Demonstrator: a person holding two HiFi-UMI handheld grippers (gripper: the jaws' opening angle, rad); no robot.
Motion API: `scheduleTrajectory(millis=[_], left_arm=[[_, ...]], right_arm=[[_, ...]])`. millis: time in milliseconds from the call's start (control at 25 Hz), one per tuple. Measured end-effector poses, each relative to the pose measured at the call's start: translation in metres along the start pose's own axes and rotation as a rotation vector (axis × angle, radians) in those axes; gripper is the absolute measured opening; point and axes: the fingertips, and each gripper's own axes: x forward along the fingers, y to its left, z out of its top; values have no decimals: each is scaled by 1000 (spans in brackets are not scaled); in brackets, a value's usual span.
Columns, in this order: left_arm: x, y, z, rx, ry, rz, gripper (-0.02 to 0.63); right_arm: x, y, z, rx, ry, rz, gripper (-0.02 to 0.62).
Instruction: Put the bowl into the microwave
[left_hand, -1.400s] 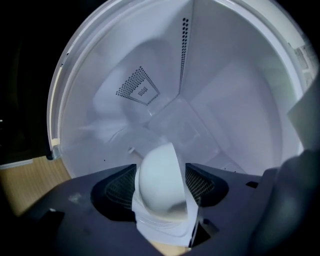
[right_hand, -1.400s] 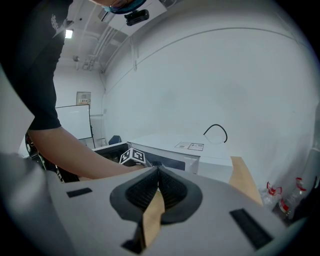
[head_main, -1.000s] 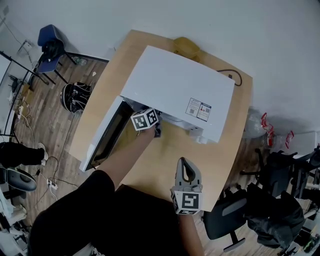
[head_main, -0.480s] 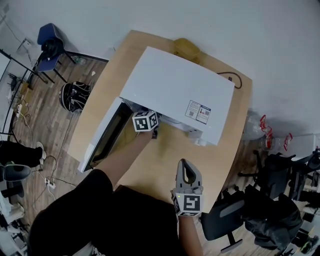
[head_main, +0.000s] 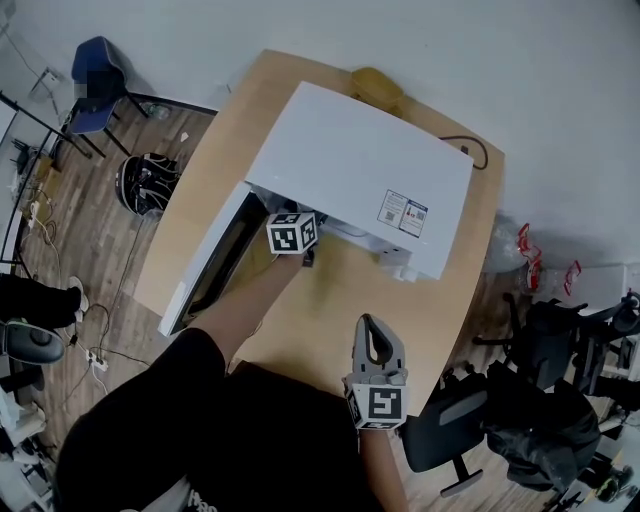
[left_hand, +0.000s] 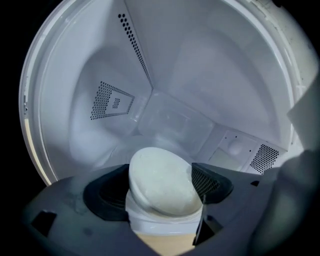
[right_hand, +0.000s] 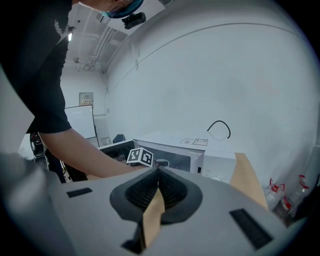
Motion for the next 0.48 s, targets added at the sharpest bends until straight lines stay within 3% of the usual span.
scheduleTrajectory(millis=[160, 320, 480], left_arm=[[-5, -3, 2, 57, -11, -17, 357], [-16, -5, 5, 18, -44, -41, 357], [-28, -4, 1, 39, -40, -36, 357]], right_arm=[[-6, 2, -2, -1, 12, -18, 60], [-10, 6, -5, 24, 15, -20, 60], [-12, 10, -5, 45, 13, -28, 60]])
